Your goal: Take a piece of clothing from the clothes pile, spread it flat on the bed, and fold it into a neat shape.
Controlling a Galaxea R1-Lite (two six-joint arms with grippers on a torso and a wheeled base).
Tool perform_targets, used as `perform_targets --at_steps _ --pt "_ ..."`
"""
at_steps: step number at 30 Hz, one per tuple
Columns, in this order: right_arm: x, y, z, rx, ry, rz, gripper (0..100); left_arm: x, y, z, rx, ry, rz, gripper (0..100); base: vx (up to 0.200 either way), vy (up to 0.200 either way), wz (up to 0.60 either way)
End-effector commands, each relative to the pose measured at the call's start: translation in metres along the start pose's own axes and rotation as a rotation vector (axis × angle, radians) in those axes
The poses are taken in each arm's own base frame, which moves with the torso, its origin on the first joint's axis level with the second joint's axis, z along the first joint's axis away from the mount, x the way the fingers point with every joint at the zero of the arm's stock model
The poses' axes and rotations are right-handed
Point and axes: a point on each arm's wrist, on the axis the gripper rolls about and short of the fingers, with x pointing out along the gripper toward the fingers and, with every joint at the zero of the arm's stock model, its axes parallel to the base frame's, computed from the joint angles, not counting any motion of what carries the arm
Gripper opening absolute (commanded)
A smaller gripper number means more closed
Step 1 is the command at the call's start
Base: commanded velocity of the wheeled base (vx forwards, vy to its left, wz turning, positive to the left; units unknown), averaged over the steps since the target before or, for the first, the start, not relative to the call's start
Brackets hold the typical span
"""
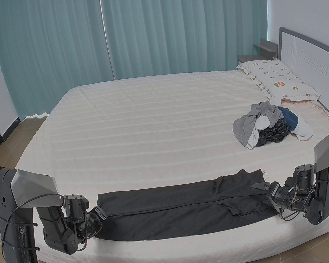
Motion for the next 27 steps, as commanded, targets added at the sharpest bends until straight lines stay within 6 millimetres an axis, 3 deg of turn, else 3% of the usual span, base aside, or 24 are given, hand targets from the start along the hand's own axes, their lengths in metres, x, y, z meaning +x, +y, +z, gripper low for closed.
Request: perform_targets --at_steps 1,7,8,14,23,27 --pt "0.000 0.000 0.000 -0.003 -0.004 0.007 100 0.001 0.003 -0.002 0.000 0.007 0.011 0 0.000 0.000 0.00" --pt "0.000 0.001 0.000 -0.003 -0.006 0.008 100 0.000 0.001 -0.001 -0.001 0.002 0.002 0 0.000 0.000 0.00" --pt "0.000 0.001 0.001 -0.004 -0.007 0.009 100 -0.001 0.000 0.000 -0.001 0.002 0.002 100 0.000 0.000 0.00" --pt "-0.002 0.002 0.006 0.006 -0.026 0.018 100 -0.003 -0.003 0.004 -0.014 -0.008 -0.017 100 0.000 0.000 0.00" --pt "-0.012 -0.010 0.037 0.049 -0.130 0.009 100 -0.022 -0.004 0.039 -0.107 -0.032 -0.125 100 0.000 0.000 0.00" --pt "-0.006 -0.017 0.034 0.048 -0.098 0.008 100 -0.028 -0.006 0.044 -0.040 0.031 -0.194 100 0.000 0.000 0.00"
